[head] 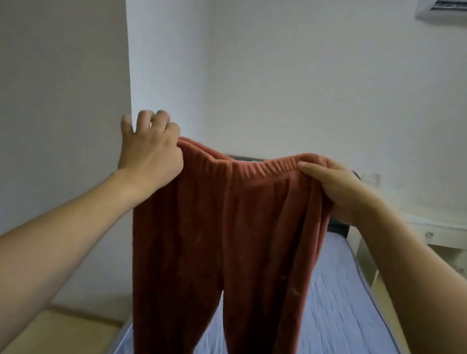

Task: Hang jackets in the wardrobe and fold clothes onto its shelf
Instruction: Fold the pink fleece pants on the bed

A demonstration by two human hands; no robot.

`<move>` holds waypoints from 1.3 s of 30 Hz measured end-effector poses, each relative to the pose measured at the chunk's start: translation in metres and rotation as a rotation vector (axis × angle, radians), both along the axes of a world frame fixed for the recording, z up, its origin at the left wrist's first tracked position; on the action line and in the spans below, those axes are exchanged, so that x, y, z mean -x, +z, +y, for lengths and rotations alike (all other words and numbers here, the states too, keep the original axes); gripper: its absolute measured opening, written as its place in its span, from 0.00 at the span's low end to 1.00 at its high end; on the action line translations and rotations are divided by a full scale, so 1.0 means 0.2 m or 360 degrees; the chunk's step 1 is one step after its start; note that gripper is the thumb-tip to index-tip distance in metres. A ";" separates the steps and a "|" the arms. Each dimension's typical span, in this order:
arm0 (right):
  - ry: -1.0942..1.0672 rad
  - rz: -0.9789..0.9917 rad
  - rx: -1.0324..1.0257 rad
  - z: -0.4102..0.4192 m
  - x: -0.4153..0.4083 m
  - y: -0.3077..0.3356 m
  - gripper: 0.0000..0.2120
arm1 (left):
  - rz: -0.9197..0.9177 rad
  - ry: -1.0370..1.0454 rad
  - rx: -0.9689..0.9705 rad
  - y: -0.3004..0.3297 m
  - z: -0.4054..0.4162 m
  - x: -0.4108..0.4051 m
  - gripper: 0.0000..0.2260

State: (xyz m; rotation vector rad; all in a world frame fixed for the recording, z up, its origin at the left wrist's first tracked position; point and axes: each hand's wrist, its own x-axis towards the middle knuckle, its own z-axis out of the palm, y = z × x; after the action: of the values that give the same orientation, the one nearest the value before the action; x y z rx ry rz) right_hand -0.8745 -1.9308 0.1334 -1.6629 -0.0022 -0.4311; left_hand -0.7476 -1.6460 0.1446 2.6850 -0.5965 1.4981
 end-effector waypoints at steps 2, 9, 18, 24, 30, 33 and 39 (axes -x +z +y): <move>0.0121 0.0033 -0.0202 0.03 0.02 -0.04 0.12 | 0.0036 -0.0191 0.0124 -0.03 0.06 -0.01 0.05; 0.0555 0.0065 -0.0483 -0.01 0.08 -0.08 0.14 | -0.0282 -0.0397 0.0140 0.01 0.15 0.00 0.03; -0.0022 0.0603 -0.0121 -0.30 -0.36 -0.23 0.12 | 0.0187 -0.0237 -0.0229 -0.22 -0.28 -0.58 0.10; -0.0403 0.0907 0.0467 -0.64 -1.04 -0.73 0.12 | 0.0616 -0.0026 -0.0568 -0.82 -0.73 -1.13 0.05; -0.1104 0.0695 0.1000 -0.91 -1.79 -1.55 0.18 | 0.0673 0.0187 -0.0564 -1.58 -1.24 -1.76 0.17; -0.1160 0.0706 0.1328 -0.88 -2.00 -2.28 0.28 | 0.0968 0.0143 -0.0341 -2.29 -1.40 -1.93 0.26; -0.0346 0.1280 0.1657 -0.77 -1.78 -4.03 0.30 | 0.2022 0.0028 -0.0345 -4.04 -1.39 -1.79 0.28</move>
State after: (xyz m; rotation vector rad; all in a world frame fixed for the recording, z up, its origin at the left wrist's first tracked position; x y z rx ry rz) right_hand -0.5187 -2.0848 -0.6727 -2.7792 0.6499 0.1700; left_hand -0.3898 -1.9240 -0.6634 2.9994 -0.5893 -0.4463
